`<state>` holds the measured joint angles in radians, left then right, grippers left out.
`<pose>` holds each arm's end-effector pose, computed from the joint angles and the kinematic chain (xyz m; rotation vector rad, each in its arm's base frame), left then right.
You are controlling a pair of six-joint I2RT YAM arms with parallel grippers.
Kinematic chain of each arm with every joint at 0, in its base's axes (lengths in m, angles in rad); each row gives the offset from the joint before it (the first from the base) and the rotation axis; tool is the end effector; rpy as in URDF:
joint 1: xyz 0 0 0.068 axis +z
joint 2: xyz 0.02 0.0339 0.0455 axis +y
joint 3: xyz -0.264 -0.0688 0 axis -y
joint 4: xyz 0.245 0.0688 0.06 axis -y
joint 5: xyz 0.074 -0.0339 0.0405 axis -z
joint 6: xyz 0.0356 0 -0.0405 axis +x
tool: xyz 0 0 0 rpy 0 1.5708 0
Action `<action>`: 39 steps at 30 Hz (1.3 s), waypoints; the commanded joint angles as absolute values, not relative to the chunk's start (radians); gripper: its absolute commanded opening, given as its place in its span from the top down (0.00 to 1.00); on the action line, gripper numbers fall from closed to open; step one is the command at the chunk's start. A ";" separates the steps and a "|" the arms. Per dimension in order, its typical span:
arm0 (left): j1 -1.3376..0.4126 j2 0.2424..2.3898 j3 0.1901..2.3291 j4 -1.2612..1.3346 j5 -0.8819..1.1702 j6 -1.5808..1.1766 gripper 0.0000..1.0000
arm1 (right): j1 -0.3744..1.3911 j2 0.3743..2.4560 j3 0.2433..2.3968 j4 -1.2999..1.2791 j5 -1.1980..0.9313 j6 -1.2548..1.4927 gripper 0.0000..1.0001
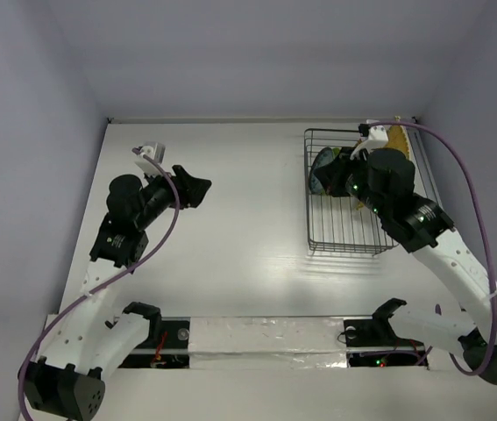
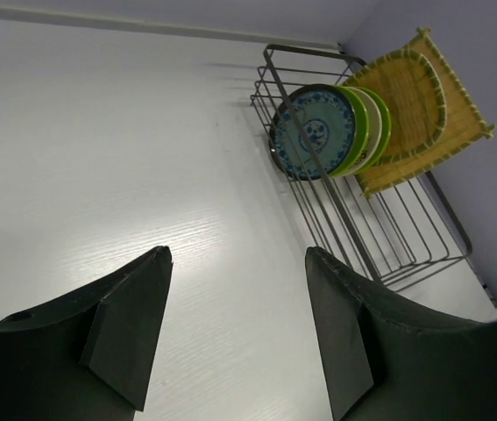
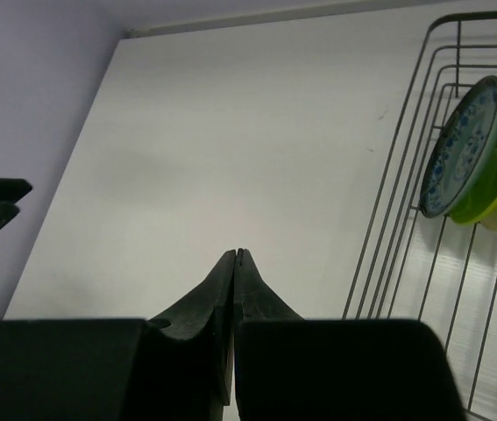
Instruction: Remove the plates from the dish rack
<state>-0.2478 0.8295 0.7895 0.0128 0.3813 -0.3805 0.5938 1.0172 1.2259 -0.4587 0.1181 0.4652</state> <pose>0.1867 -0.0609 0.3555 0.1968 1.6417 -0.7870 0.1801 0.1165 0.4205 -0.0344 1.8661 0.6364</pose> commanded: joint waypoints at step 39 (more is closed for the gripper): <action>-0.250 0.765 0.767 0.012 0.209 -0.301 0.77 | 0.370 1.635 1.445 -0.436 0.463 0.357 0.71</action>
